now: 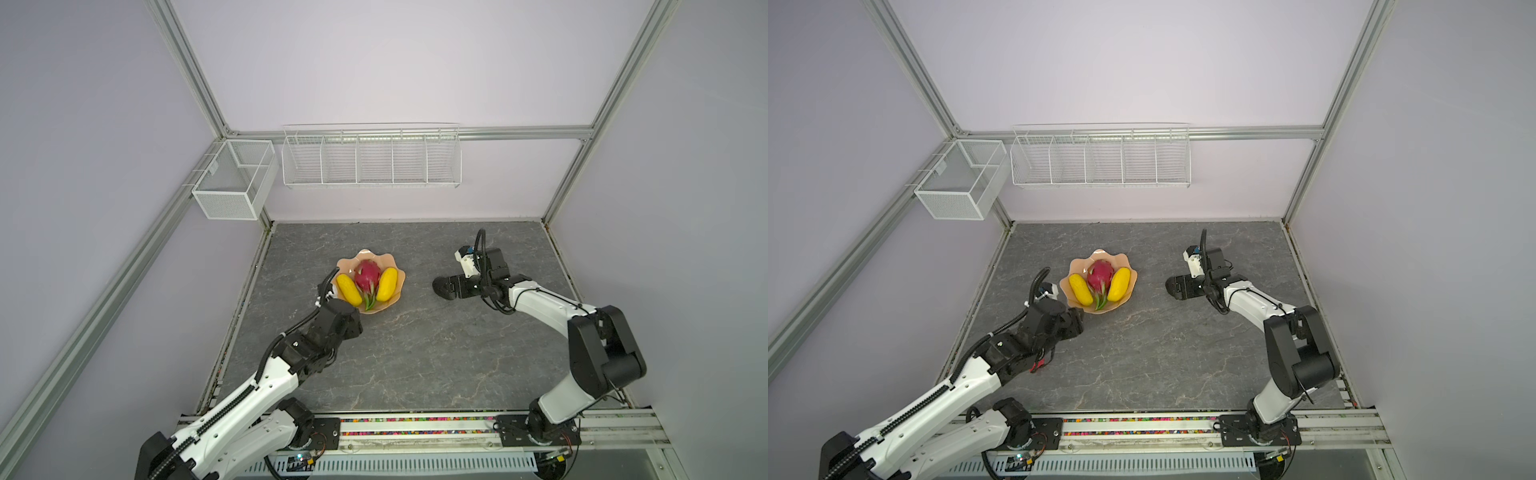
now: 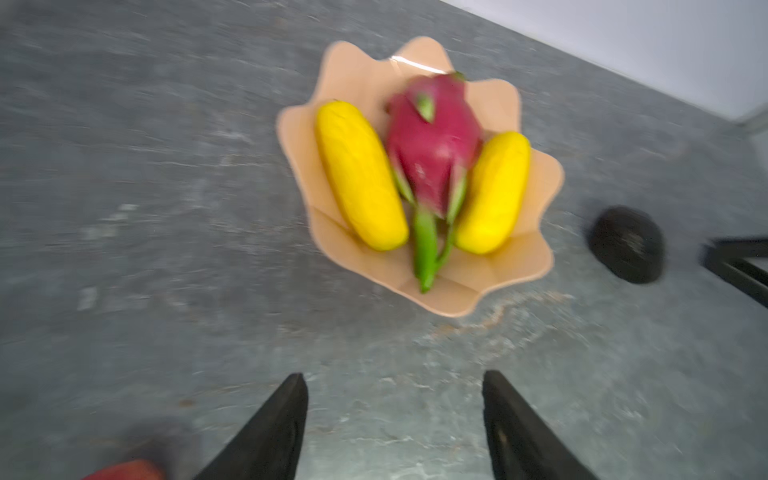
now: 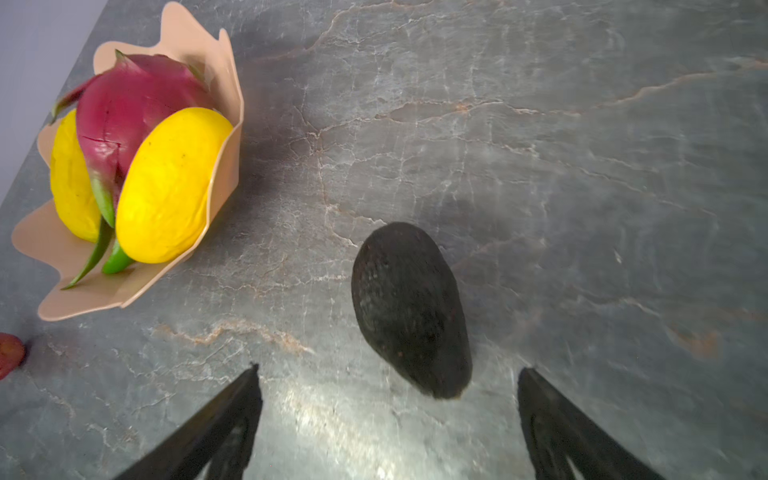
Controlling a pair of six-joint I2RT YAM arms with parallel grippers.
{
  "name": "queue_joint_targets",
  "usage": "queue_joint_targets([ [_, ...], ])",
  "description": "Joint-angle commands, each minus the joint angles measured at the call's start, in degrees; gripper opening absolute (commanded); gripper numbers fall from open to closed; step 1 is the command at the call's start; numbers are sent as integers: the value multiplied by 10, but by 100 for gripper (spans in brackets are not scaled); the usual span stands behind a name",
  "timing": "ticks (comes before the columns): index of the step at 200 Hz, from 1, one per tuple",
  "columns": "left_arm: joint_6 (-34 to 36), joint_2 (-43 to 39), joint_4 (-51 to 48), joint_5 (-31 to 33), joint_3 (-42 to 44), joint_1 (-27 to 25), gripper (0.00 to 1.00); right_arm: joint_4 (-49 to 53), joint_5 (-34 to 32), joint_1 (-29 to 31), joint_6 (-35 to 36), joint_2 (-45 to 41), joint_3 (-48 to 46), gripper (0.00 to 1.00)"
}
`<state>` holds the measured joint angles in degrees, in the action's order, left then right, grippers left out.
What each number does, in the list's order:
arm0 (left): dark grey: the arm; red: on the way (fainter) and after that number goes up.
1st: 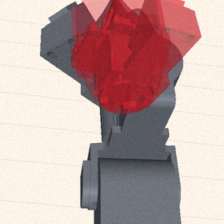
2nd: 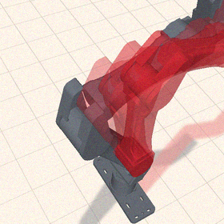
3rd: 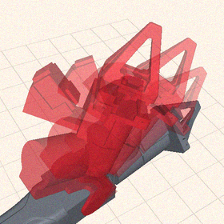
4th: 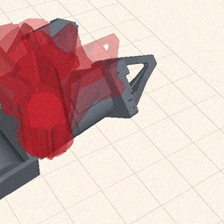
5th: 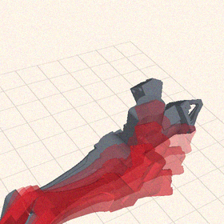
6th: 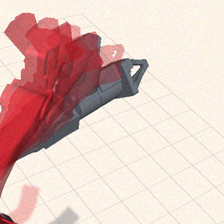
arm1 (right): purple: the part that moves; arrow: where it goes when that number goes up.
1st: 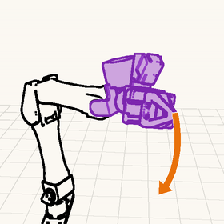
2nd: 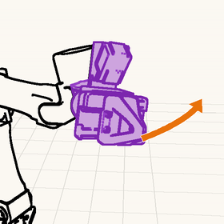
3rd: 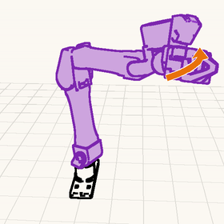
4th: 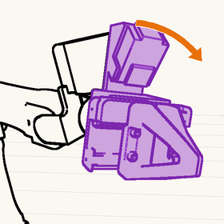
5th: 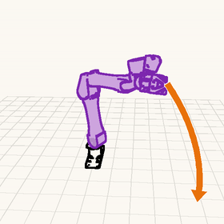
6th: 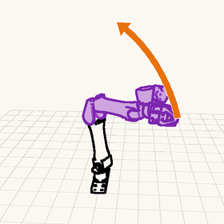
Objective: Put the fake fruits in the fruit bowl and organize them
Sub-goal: 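Grasp the dark avocado with the right gripper while the left gripper withdraws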
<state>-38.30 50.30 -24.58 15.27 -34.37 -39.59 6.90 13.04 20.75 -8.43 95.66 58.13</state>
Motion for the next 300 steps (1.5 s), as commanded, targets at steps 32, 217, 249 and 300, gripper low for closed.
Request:
queue_joint_targets([
  [32, 61, 66, 174, -303, -23, 0, 71, 22, -61, 28, 19, 82, 51, 94],
  [217, 12, -91, -33, 7, -36, 57, 87, 0, 155, 121, 151, -6, 104, 50],
  [249, -26, -108, -95, 50, -44, 58, 87, 22, 227, 152, 203, 35, 165, 50],
  [300, -106, -142, -148, 56, -26, 59, 87, 107, 215, 205, 295, 131, 274, 50],
])
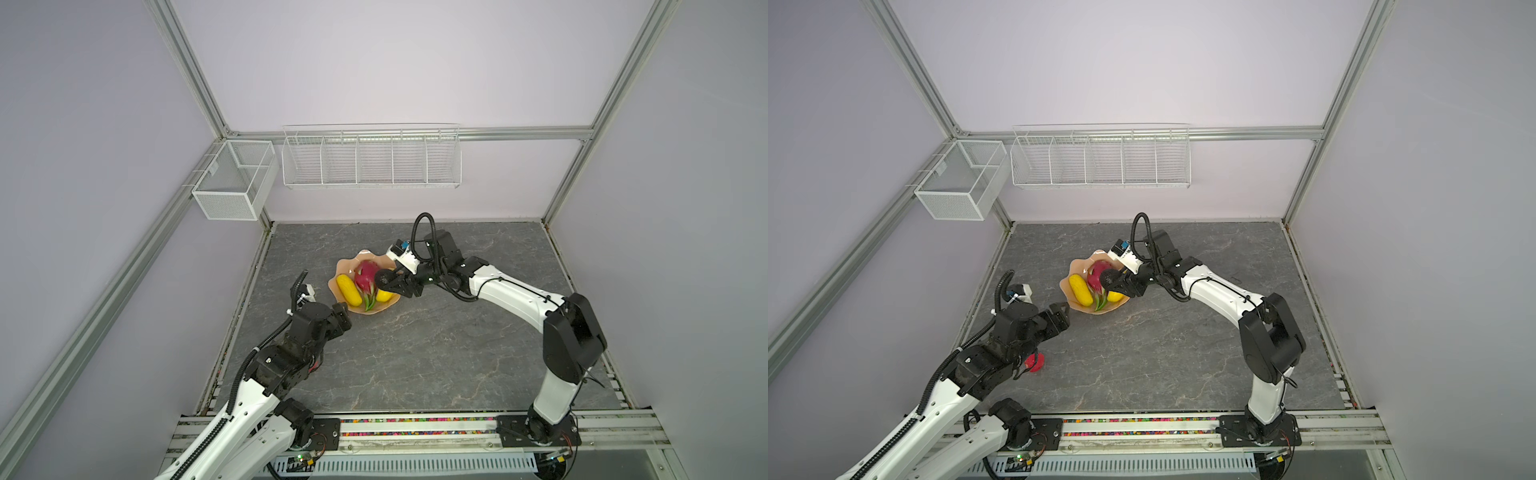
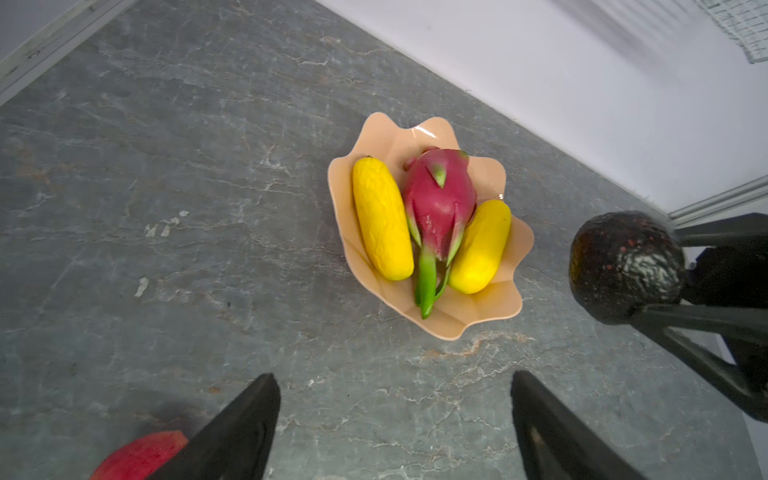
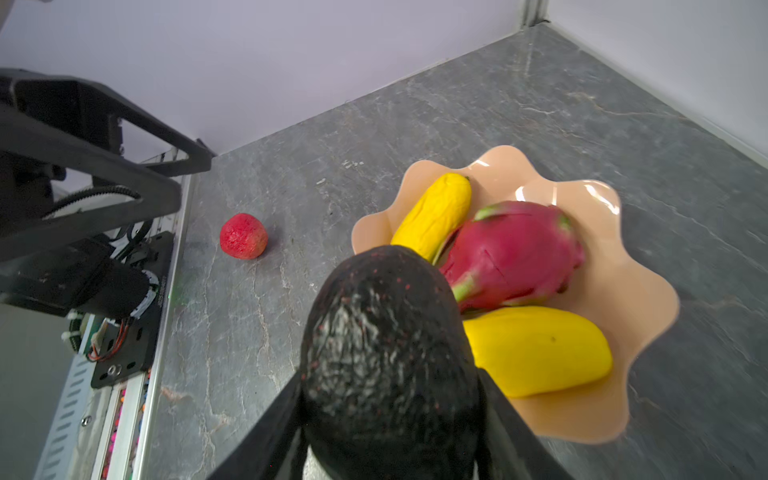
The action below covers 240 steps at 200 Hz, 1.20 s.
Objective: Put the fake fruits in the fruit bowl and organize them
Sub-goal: 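Grasp the dark avocado with the right gripper while the left gripper withdraws, then lower the avocado into the bowl and open the right gripper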
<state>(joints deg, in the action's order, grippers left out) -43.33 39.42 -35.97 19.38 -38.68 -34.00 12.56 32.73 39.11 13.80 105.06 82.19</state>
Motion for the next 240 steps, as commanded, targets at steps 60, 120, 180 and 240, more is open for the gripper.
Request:
queue_joint_targets([
  [60, -84, -76, -152, 61, 5, 4, 88, 60, -26, 48, 62, 129, 114, 51],
  [120, -145, -48, -197, 81, 10, 4, 89, 86, -59, 57, 69, 184, 167, 54],
  [180, -294, 60, -217, 108, 28, 4, 88, 86, -79, 60, 78, 178, 162, 71],
  [240, -336, 140, -195, 99, 59, 4, 74, 65, -78, 60, 74, 108, 127, 79],
])
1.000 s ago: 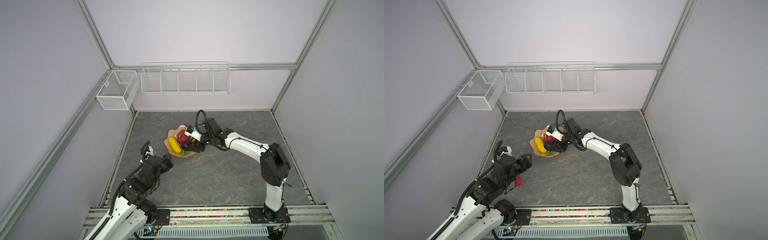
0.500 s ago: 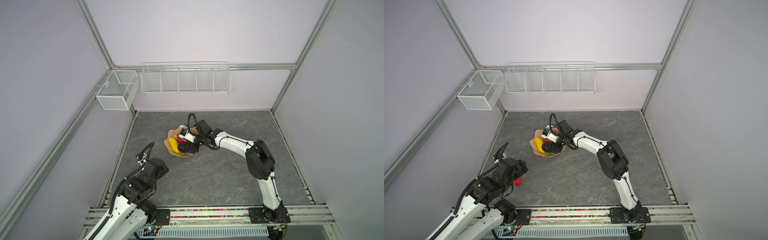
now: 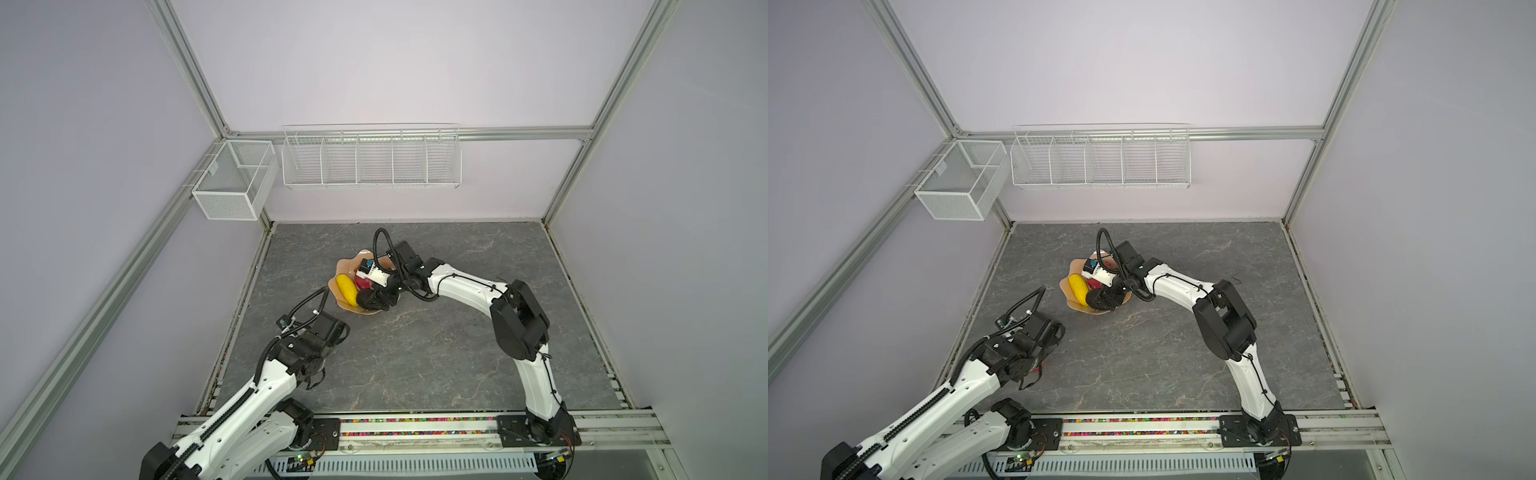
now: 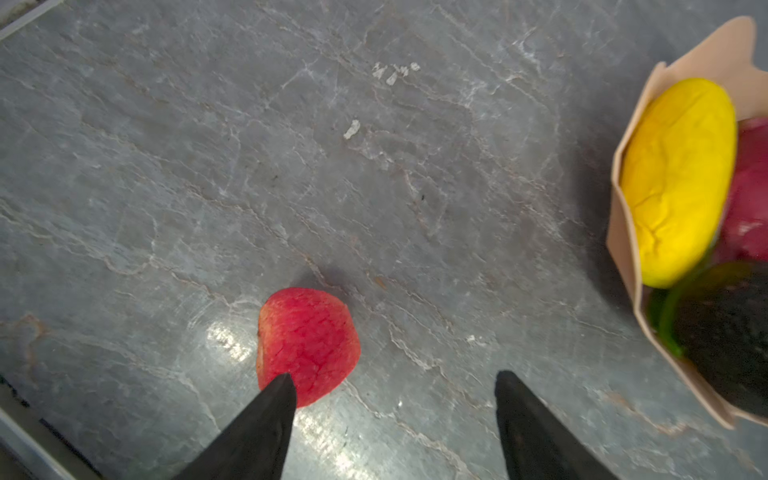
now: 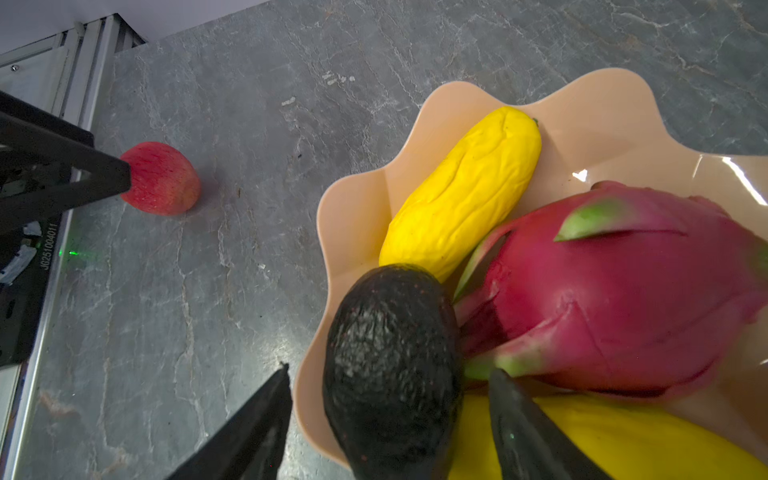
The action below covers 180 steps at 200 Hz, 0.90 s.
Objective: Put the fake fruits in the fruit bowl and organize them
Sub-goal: 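Lower the avocado into the bowl and open the right gripper, then withdraw the right gripper from the bowl while the left gripper moves toward the red fruit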
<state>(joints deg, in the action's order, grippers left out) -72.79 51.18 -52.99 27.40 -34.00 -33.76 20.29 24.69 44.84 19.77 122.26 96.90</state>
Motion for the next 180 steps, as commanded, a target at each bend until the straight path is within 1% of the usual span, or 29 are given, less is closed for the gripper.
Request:
queue_joint_targets([
  [1, -42, 24, -25, 19, 12, 1, 74, -13, 3, 3, 14, -66, -21, 79],
  [5, -45, 27, -26, 19, 14, 2, 74, -16, 4, 3, 13, -78, -26, 80],
  [9, -47, 28, -26, 18, 17, 2, 74, -19, 6, 3, 11, -91, -33, 85],
  [20, -48, 28, -14, 15, 24, 2, 74, -36, 10, 3, 1, -128, -58, 93],
  [40, -63, 29, -24, 12, 24, 2, 73, -75, 24, 4, -35, -207, -127, 100],
  [65, -86, 22, -43, 0, 26, 2, 73, -118, 51, 8, -86, -300, -231, 92],
  [89, -102, 24, -57, -1, 31, 2, 71, -155, 78, 16, -128, -376, -339, 92],
  [122, -116, 37, -63, 13, 41, 2, 71, -155, 84, 26, -151, -453, -432, 90],
  [149, -119, 48, -36, 14, 54, 2, 70, -158, 81, 25, -161, -487, -490, 90],
  [180, -122, 76, -22, 11, 53, 2, 71, -155, 78, 25, -159, -495, -500, 90],
])
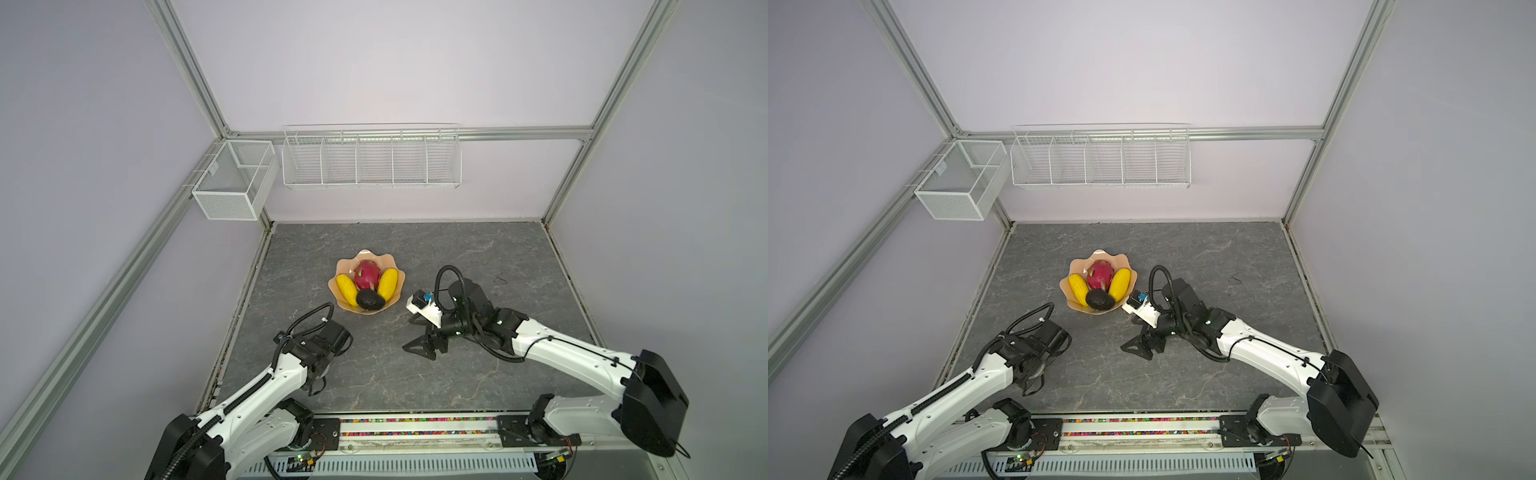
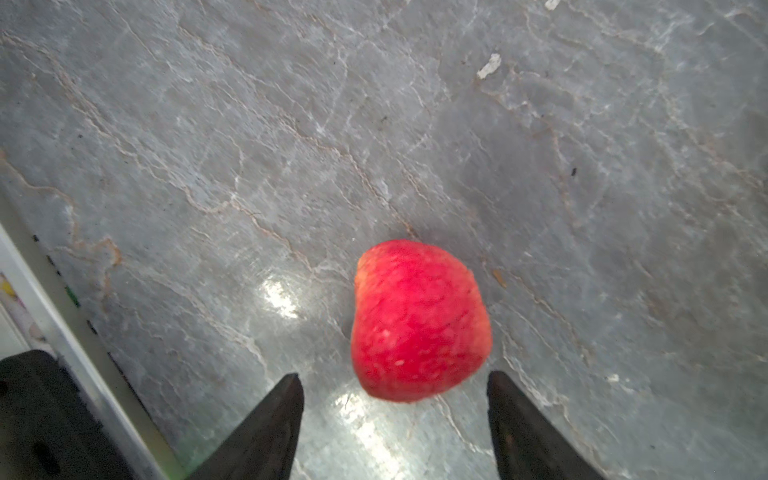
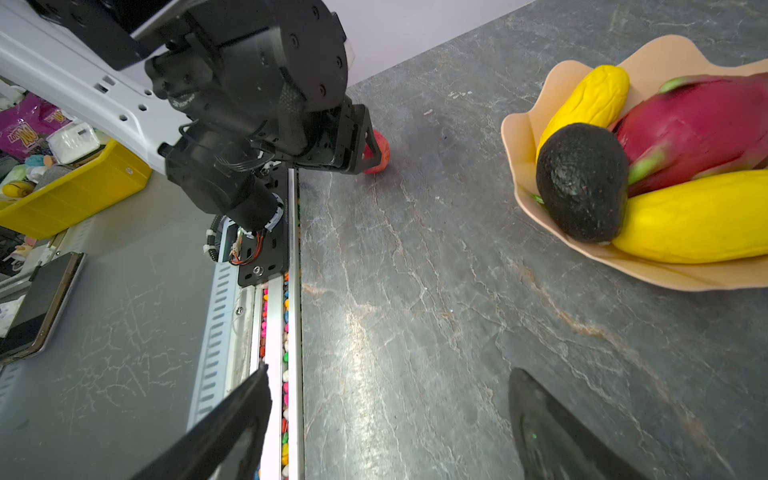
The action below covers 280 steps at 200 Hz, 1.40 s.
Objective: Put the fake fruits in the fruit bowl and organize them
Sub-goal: 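Withdraw the right gripper from the bowl while the left gripper moves toward the red fruit, then lower the left gripper over the red fruit near the robot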
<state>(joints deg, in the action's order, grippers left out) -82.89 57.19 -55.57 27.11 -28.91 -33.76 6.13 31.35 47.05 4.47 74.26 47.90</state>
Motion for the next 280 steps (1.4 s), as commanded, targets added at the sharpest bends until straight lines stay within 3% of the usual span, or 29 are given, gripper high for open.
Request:
queue_joint_targets([
  [1, -21, 16, 5, 15, 3, 2, 71, -14, 11, 3, -6, -15, -10, 90],
  [42, -25, 73, 25, 87, -18, 8, 73, -22, 23, 3, -12, -16, -9, 89],
  [114, 90, 109, 126, 80, -32, 119, 75, -26, 28, 4, -9, 3, -12, 89],
  [165, 231, 199, 186, -23, -94, 242, 78, -28, 30, 3, -5, 11, -12, 89],
  [209, 254, 301, 163, -41, -169, 257, 68, -20, 20, 3, 5, 1, -18, 89],
  [241, 269, 323, 171, -34, -198, 260, 48, -16, 19, 3, 7, -3, -19, 89],
  [259, 276, 316, 176, -18, -201, 260, 31, -14, 15, 3, 9, -8, -22, 89],
  [280, 307, 306, 176, -30, -210, 262, 34, -12, 16, 2, 11, -6, -22, 89],
])
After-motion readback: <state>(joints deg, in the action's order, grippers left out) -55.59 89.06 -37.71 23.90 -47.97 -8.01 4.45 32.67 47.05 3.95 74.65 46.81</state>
